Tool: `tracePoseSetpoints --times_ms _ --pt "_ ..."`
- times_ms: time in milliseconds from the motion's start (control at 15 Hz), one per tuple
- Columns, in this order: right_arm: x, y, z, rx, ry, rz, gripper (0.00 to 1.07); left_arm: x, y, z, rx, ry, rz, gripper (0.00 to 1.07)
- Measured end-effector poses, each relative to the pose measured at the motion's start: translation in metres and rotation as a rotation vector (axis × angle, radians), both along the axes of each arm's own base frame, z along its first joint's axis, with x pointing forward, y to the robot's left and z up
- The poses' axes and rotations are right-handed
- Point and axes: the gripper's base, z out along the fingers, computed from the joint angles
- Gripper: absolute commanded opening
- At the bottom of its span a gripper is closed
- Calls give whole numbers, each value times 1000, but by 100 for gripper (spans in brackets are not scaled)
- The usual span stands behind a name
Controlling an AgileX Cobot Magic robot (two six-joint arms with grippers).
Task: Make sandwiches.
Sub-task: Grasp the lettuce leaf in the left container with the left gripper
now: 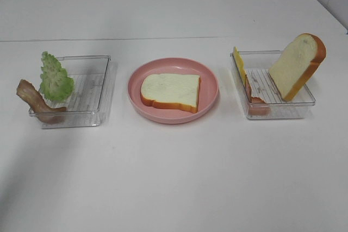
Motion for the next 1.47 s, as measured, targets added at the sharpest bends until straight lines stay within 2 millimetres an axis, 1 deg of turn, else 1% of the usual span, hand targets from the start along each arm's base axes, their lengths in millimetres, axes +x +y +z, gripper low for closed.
tracePoseSetpoints --times_ms 67,133,200,267,400,467,533,600,867,1133,1267,1467 --pt "0 0 0 0 0 0 67 -1 4 2 7 -3 9 79" --pt "0 0 0 0 0 0 67 -4 13 5 25 -3 28 79" --pt "0 0 0 0 0 0 67 -10 31 2 51 34 67 79" --pt "0 0 0 0 0 0 67 -13 40 -5 71 63 85 79" --pt "0 0 0 0 0 0 67 -16 51 -22 99 127 109 79" --pt "0 0 0 0 0 0 67 -17 51 -26 103 139 109 79" --pt "0 0 0 1 0 1 67 -18 53 -37 116 177 110 79" --pt "0 0 0 1 0 1 67 -17 53 -41 120 186 110 78" --pt "0 0 0 1 0 1 67 -10 55 -68 164 238 108 78" --pt "0 0 0 2 0 1 67 -1 53 -111 164 330 103 76" --pt "0 0 0 2 0 1 67 1 53 -123 165 354 100 76" --pt "0 0 0 2 0 1 67 2 52 -134 166 375 99 76"
